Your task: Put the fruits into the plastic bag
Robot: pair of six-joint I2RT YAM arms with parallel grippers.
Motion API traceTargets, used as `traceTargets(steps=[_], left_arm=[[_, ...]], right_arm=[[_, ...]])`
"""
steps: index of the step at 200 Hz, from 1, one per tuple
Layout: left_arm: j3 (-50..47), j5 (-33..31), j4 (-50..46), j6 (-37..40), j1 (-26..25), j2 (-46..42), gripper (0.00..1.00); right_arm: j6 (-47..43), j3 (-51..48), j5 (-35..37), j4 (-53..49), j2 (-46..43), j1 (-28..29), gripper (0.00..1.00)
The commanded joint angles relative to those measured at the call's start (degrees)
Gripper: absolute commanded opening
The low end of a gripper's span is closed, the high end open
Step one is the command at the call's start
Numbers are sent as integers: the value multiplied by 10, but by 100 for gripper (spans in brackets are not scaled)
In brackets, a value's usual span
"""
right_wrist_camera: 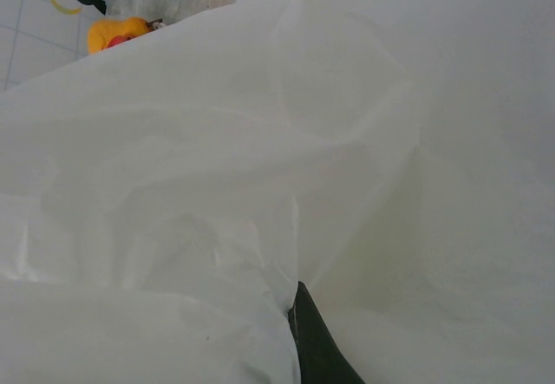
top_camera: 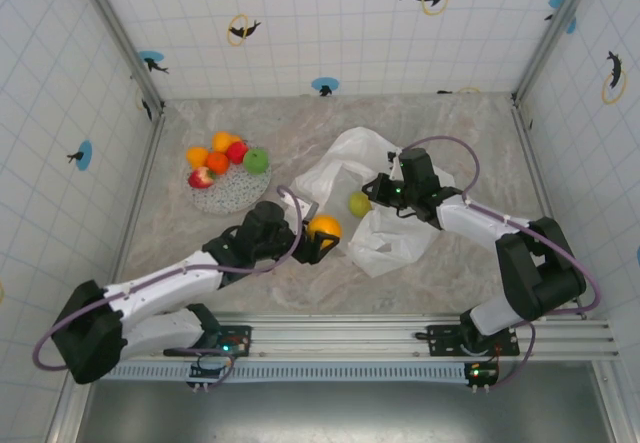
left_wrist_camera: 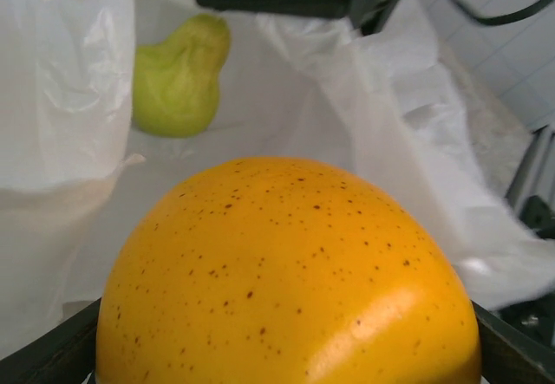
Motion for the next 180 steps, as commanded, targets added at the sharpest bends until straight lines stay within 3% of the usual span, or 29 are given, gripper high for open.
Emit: traceTargets(steps=[1,27,82,137,180], left_arm=[[35,-8,35,16,-2,45,56],[56,-19,54,10,-2,93,56],[88,-205,54,-38,-2,162,57],[128,-335,84,-65,-1,233,58],[174,-349,94,-65,11,305,61]], right_arm=[[20,10,-40,17,-4,-4,0],[45,5,-63,38,-6,-11,0],[76,-2,-89,63,-13,-17,0],[75,-1,-100,57,-14,-18,0],[66,-6,-106,54,-10,-18,0]])
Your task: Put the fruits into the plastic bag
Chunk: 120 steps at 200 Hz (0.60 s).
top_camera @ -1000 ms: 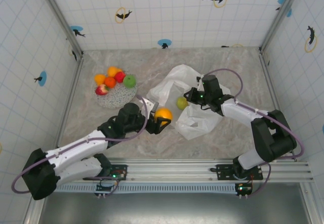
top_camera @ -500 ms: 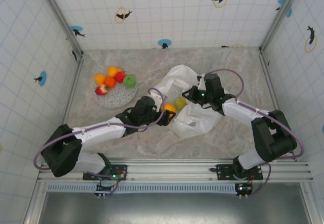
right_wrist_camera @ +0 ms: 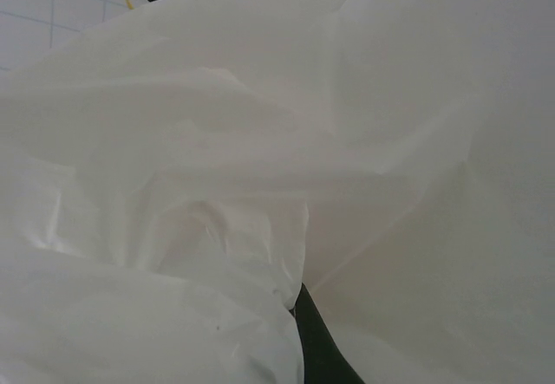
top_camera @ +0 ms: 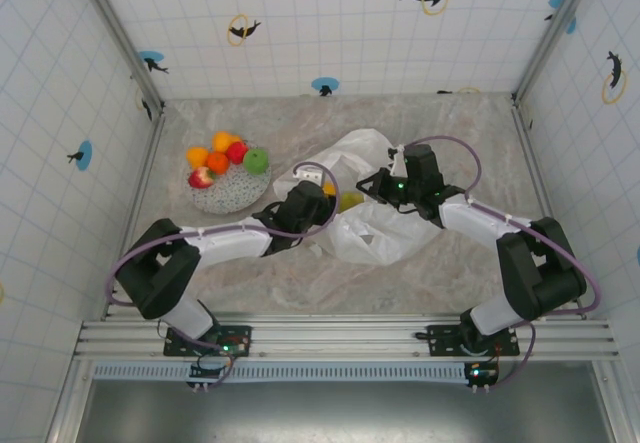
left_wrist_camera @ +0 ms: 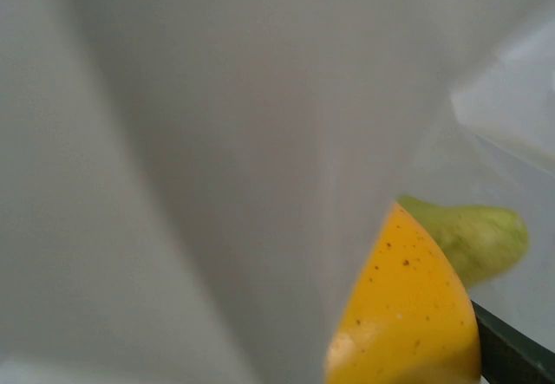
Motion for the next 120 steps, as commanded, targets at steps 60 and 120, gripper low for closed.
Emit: traceTargets(steps=[60,120], left_arm=[[66,-23,54,-15,14,103,68],[59,-5,58,-3,17,92,79]], right_arm=[[-3,-15,-14,23,-10,-5,0],[-3,-30,-12,33,-11,-10,0]])
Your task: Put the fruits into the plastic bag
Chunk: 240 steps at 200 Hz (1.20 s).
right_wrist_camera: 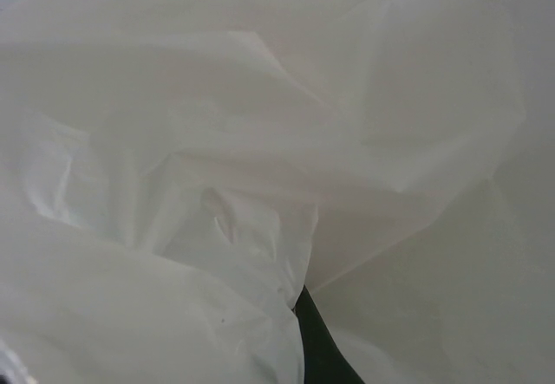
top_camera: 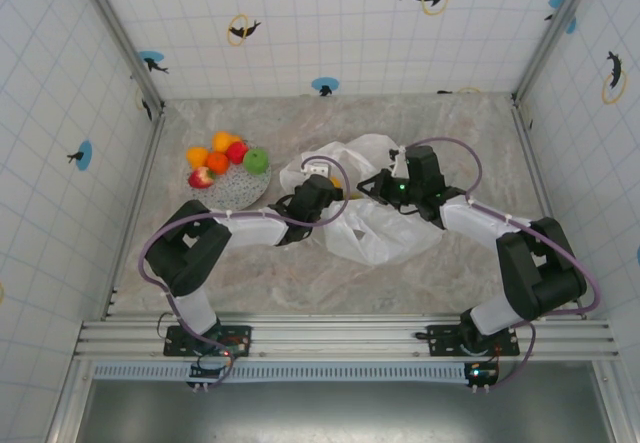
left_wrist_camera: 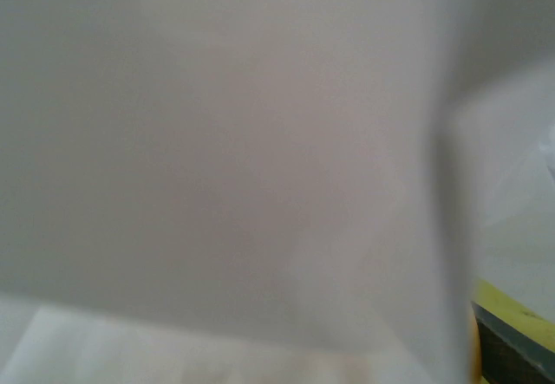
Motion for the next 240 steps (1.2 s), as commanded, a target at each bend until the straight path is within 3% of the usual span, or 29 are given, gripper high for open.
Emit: traceTargets(steps=[1,147,240], left_arm=[[8,5,12,6,5,-9,79],[-8,29,-13,19,8,-52,86],[-91,152,-73,8,8,-196,81]], right_arm=[[-3,-17,-3,20,-11,-4,0],[-6,-24,3,20,-15,-8,0],[-13,-29,9,17,-9,-17,0]])
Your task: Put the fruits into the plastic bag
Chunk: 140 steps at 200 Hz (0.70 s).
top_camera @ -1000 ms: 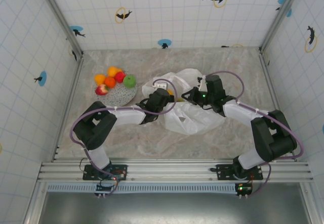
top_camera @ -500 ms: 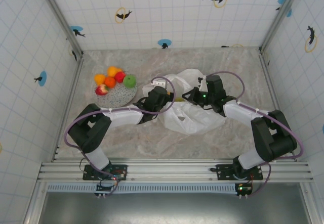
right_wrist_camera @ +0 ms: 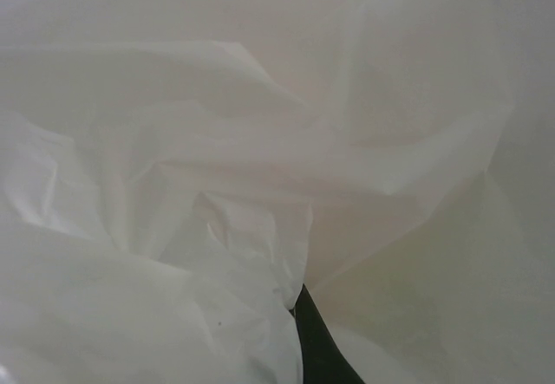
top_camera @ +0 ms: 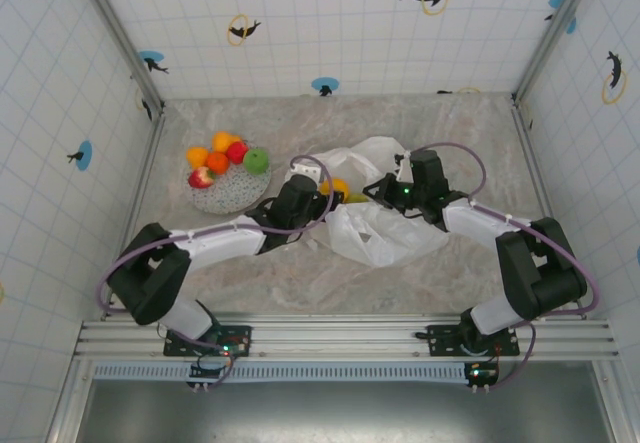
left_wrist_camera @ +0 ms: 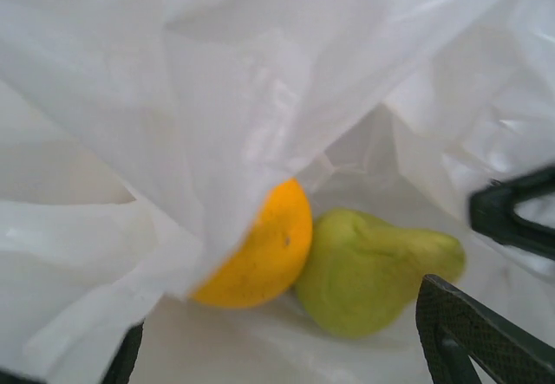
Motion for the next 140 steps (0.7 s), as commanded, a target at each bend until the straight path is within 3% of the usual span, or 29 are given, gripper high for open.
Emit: traceTargets(steps=[1,55,86,140], left_arm=[[-29,41,-36,6,4,-46,81],[-92,101,-84,-5,5,-137,76],[-138,102,-86,-40,11,-178,76],[-166,97,-40,-119,42,-155,80]], right_arm=[[-8,-6,6,15,-8,-1,0],[-9,-6,8,16,-3,-2,0],[-9,-6,7,19,0,-2,0],[-7,-5,5,22,2,-1,0]])
